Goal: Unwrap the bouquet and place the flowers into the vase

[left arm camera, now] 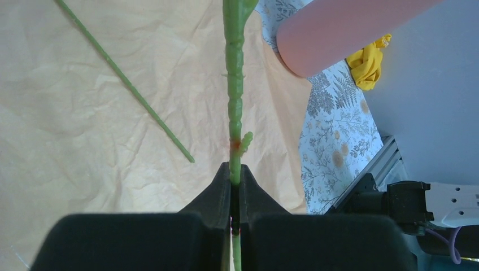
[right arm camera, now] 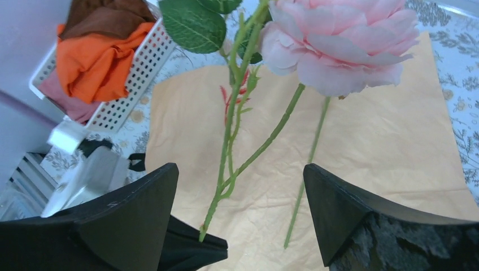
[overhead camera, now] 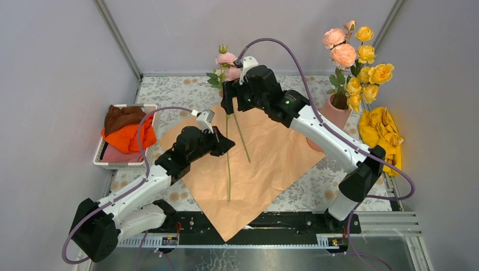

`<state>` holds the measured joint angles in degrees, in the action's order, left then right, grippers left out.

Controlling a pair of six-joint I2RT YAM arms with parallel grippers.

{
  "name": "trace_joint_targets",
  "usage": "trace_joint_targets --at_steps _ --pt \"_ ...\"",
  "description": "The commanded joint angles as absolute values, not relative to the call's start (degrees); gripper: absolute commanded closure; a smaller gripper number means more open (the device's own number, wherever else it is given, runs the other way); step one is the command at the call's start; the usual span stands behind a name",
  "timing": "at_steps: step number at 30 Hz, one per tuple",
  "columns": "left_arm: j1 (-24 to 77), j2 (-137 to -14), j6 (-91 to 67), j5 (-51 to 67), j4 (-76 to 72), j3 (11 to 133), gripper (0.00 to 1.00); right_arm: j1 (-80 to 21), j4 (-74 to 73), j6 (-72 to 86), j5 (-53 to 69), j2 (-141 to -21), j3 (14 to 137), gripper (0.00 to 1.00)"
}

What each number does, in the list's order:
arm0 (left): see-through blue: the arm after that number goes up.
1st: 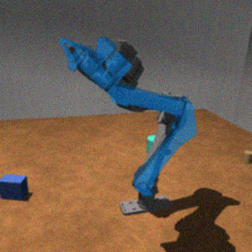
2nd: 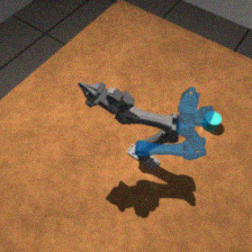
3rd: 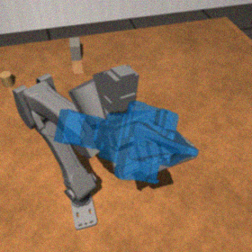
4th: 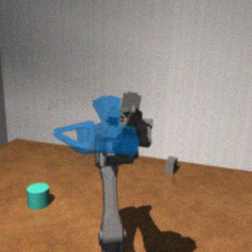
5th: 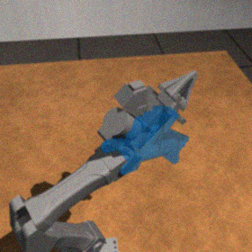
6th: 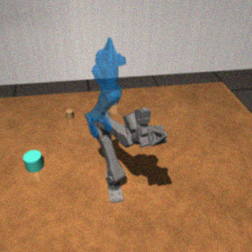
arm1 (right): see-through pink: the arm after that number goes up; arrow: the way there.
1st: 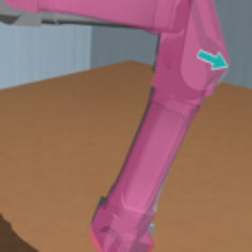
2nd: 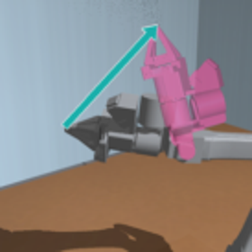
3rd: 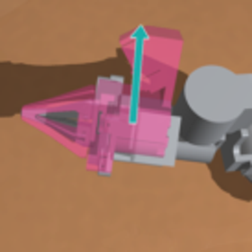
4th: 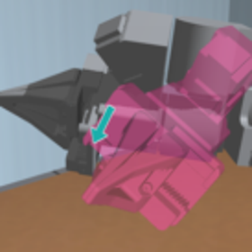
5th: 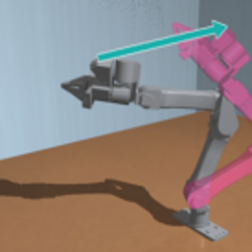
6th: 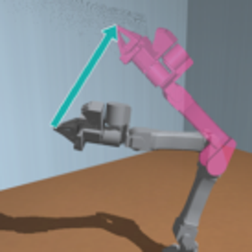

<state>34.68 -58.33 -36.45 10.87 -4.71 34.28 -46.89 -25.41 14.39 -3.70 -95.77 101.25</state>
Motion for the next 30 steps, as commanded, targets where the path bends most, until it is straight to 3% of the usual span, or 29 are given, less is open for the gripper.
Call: trace_joint_targets --at_steps 1,9,15,23,30 --pt "37.3 -57.7 -33.6 6.3 -4.2 37.1 1.0 -45.8 -26.4 14.1 -2.1 -97.3 105.5 0.11" --pt "41.5 -58.5 -33.3 3.9 -3.8 37.9 1.0 -44.4 -28.0 13.5 -2.1 -100.7 109.7 0.13" --pt "44.5 -58.6 -32.9 1.2 -2.8 38.6 1.0 -43.2 -29.9 13.4 -0.4 -103.2 112.7 0.28" --pt "46.5 -58.8 -32.3 -1.2 -2.1 39.8 1.0 -42.5 -28.5 14.1 -1.0 -101.4 108.1 0.3" --pt "47.5 -59.2 -32.5 -2.3 -2.0 39.8 1.0 -42.1 -28.6 13.6 -0.2 -100.9 108.2 0.48"
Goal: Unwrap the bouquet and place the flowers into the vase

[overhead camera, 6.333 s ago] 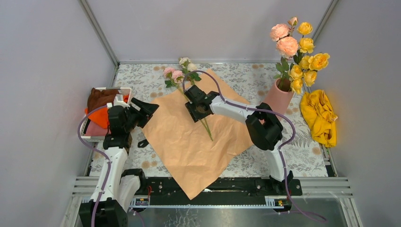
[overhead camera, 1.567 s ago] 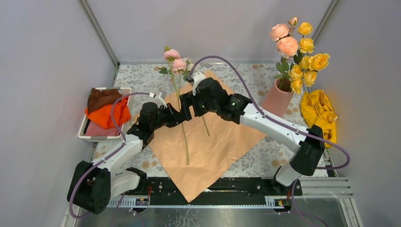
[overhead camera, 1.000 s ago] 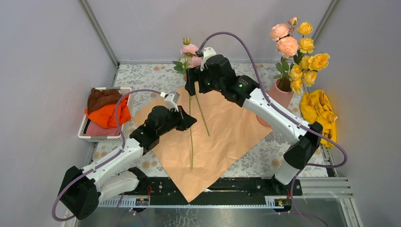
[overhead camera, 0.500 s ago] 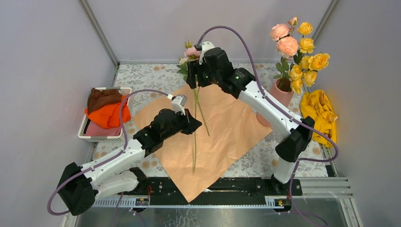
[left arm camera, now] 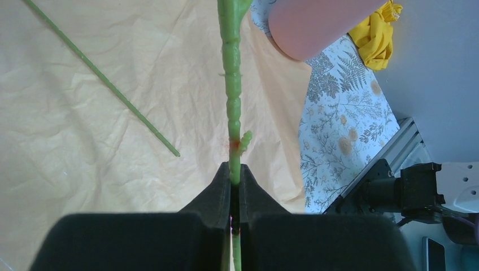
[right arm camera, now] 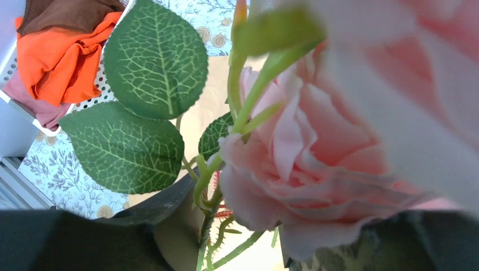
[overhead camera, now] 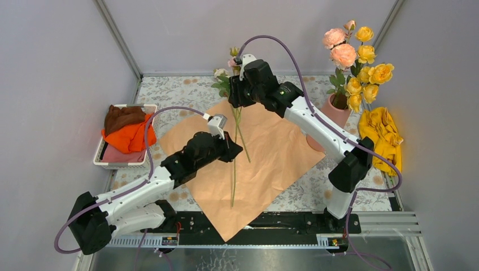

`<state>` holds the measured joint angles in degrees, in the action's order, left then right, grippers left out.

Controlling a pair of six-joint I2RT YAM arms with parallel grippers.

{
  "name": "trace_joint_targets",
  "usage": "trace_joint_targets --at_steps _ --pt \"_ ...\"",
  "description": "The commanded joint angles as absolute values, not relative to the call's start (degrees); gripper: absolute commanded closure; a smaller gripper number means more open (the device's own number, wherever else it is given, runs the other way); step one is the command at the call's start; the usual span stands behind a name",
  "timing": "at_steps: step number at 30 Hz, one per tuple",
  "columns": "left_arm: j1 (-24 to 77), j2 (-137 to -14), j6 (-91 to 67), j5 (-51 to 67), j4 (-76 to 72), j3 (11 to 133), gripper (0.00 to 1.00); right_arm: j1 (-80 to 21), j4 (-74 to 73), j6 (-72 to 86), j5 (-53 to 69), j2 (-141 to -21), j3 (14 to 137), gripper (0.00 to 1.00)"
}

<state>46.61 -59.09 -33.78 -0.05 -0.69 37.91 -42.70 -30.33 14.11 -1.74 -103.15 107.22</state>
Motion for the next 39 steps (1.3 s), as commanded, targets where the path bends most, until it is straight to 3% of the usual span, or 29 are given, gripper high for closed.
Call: trace_joint_targets --at_steps 1,6,13,18,29,39 --pt "47.5 -59.1 -32.4 -2.4 -2.1 39.8 1.0 -42.1 -28.6 13.7 -0.2 -100.8 108.2 0.53" --pt "48.0 -58.8 -32.5 -3.1 -1.2 40.1 1.0 -42.2 -28.1 13.7 1.6 -100.0 107.7 0.7" --pt "48.5 -58.9 -32.7 -3.8 -0.6 41.0 1.0 -42.1 -27.9 13.5 2.9 -98.7 107.3 0.88" --pt "48.6 -57.9 -32.8 -5.0 -0.1 41.7 0.89 -42.1 -28.0 13.5 3.6 -97.6 107.8 1.0" --pt "48.6 -54.6 -33.5 -8.5 3.5 42.0 0.54 -42.1 -29.5 13.1 3.9 -93.6 110.3 1.0" --pt "48.6 -47.2 -35.4 -11.8 5.3 42.7 0.33 -42.1 -36.8 5.2 -6.1 -89.6 119.5 1.0"
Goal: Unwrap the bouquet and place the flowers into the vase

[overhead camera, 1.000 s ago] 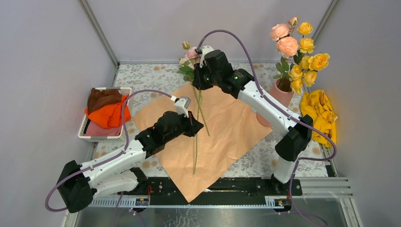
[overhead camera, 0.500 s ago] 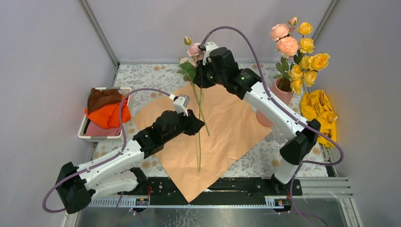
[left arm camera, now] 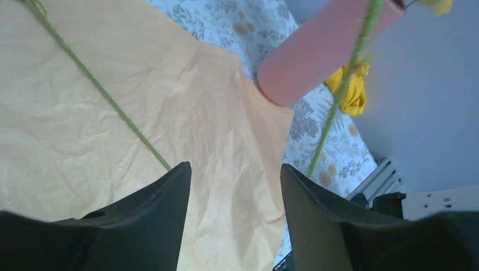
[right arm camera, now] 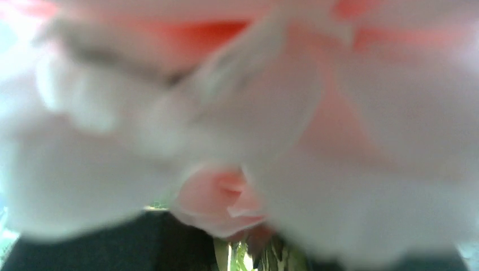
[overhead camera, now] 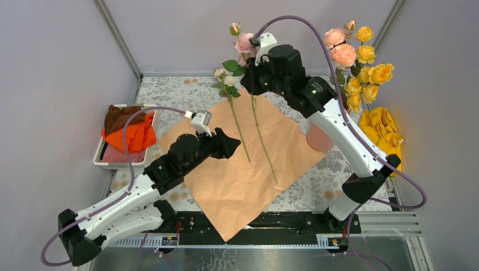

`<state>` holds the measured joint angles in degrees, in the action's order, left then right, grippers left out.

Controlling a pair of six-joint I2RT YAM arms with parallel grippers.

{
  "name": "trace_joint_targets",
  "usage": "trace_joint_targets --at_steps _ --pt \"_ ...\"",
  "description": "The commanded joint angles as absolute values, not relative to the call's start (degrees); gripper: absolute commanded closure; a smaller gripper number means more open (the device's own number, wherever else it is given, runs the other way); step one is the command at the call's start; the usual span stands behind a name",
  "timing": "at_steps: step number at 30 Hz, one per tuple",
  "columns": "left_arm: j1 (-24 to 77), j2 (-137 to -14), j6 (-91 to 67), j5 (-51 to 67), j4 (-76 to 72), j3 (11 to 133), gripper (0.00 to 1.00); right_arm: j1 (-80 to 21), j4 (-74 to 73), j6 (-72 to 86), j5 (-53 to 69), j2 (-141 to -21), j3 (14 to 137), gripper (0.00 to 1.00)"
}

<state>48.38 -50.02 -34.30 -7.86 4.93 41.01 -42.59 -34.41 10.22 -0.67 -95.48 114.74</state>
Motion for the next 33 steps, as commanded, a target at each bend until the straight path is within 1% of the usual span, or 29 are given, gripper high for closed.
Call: trace_joint_targets --at_steps 1,4,11,14,20,26,33 --pt "48.6 -46.6 -35.5 -12.5 5.2 42.5 0.31 -42.2 -36.9 4.6 -7.1 -88.8 119.7 1.0" --pt "48.6 -45.8 -35.7 -14.1 5.3 42.4 0.27 -42.1 -36.9 2.6 -10.0 -86.0 120.7 1.0" --pt "48.6 -47.1 -36.1 -13.3 4.8 42.1 0.27 -42.1 -32.9 -5.0 -20.6 -79.7 124.0 1.0" --pt "48.6 -47.3 -36.2 -13.0 4.2 41.7 0.27 -42.1 -28.0 -9.5 -26.4 -76.1 123.0 1.0" --pt "48.6 -47.6 -36.3 -13.0 4.0 41.5 0.27 -42.1 -12.4 -19.9 -36.6 -68.8 116.9 1.0" --pt "48.6 -47.6 -36.7 -12.9 3.3 41.2 0.27 -42.1 2.8 -31.8 -41.1 -67.0 112.9 1.0" --pt "48.6 -47.7 -36.9 -12.5 3.2 41.1 0.27 -42.1 9.3 -39.6 -43.4 -70.3 115.3 1.0"
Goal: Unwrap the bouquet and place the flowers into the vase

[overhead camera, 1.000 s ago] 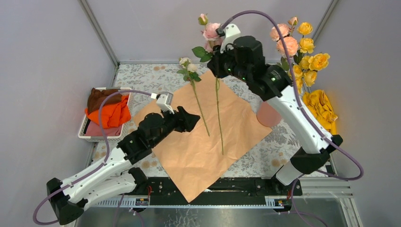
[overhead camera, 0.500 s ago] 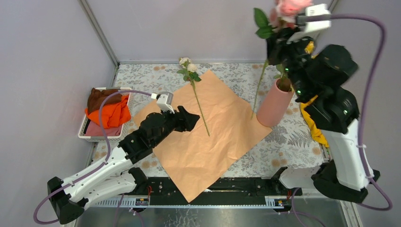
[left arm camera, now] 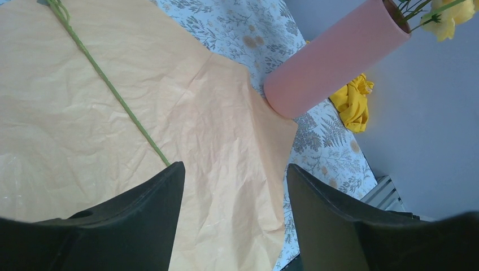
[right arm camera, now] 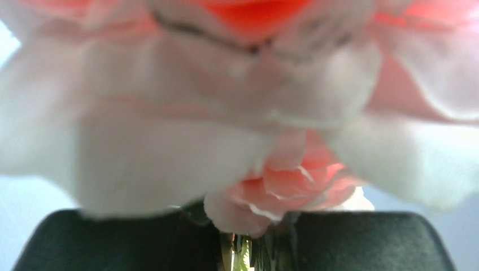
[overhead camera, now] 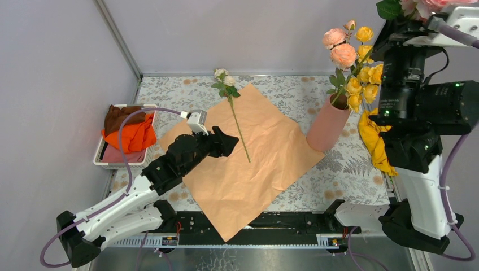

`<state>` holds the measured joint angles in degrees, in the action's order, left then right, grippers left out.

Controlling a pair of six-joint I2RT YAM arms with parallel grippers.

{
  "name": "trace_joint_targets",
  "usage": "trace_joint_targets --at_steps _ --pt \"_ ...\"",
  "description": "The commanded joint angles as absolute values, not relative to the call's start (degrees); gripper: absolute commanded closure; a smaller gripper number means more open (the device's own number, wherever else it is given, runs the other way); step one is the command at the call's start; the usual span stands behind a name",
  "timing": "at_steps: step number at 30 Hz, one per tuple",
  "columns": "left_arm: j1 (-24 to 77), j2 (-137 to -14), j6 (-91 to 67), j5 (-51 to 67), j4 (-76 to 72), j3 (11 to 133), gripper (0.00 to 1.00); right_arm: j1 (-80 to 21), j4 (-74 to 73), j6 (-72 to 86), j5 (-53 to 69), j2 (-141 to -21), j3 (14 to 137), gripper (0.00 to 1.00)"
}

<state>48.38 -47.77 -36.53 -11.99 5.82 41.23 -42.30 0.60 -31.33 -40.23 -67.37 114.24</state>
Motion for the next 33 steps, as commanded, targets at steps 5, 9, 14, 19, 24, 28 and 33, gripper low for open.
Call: trace_joint_targets --at_steps 5,9,14,19,24,28,33 --pt "48.6 -47.3 -36.7 -12.8 3.2 40.8 0.27 -42.1 14.1 -45.5 -45.0 -73.2 115.3 1.0" --pt "48.6 -47.7 -37.0 -12.5 3.1 40.5 0.27 -42.1 16.4 -47.3 -46.6 -74.3 113.7 1.0" --pt "48.6 -47.5 -37.0 -12.5 3.2 40.3 0.27 -42.1 17.4 -47.2 -46.7 -74.8 111.2 1.0" --pt "48.6 -47.6 -37.2 -12.7 3.0 40.1 0.27 -40.5 17.9 -45.4 -46.6 -74.8 108.1 1.0" --pt "48.6 -47.8 -37.0 -12.4 2.9 40.3 0.27 -34.5 12.5 -36.4 -43.8 -75.3 106.0 1.0" --pt "48.6 -47.7 -36.8 -12.6 3.3 40.3 0.27 -27.6 7.4 -27.6 -39.5 -75.8 104.5 1.0" --pt "48.6 -47.3 -36.7 -13.2 3.5 40.0 0.27 -23.4 4.4 -20.9 -36.3 -75.8 101.3 1.0"
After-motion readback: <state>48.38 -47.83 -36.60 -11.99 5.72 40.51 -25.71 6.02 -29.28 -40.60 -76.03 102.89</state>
